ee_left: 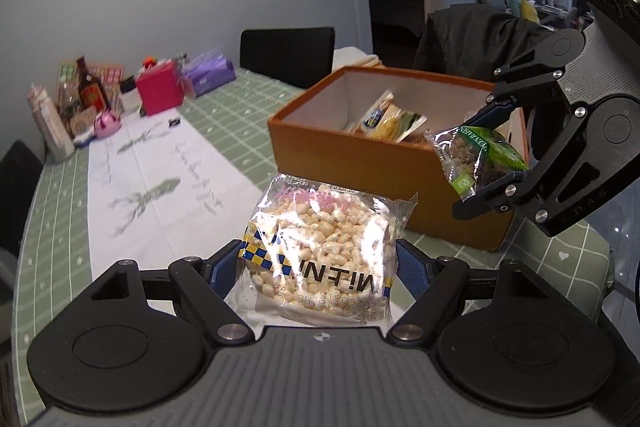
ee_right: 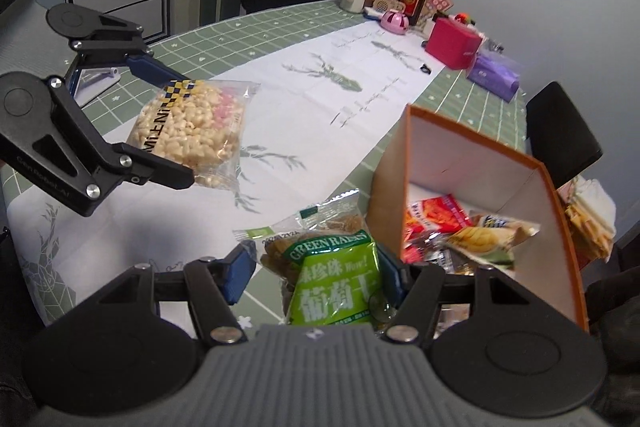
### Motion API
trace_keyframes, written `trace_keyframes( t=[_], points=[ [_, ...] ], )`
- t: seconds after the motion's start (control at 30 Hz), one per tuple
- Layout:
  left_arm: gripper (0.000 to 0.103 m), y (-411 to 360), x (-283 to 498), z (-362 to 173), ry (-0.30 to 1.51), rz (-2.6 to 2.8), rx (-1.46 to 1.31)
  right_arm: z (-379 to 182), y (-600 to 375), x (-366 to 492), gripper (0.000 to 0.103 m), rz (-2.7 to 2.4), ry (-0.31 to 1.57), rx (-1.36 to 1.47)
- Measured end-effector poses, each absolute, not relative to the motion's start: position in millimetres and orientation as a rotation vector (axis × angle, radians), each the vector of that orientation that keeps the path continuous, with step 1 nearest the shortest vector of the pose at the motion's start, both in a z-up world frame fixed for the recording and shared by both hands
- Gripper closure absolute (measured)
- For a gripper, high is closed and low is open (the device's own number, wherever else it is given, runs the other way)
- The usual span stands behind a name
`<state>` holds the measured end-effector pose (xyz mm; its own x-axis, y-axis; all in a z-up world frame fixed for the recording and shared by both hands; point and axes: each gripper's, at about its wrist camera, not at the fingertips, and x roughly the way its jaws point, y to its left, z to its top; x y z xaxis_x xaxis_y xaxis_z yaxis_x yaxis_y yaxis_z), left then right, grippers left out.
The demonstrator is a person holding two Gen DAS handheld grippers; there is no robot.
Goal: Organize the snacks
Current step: 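Carry the MILNI bag and raisin packet over the orange box with both tools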
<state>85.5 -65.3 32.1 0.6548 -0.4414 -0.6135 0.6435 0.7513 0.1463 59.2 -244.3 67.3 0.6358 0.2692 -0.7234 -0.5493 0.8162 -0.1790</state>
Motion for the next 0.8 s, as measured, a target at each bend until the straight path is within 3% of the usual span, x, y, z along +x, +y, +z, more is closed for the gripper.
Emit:
trace_keyframes(
  t=[0.8],
  points=[
    [0.011,-175.9,110.6,62.4,0.474,-0.813,0.509,99.8,-333.8,62.3,0.041,0.29,0.698,-0.348]
  ],
)
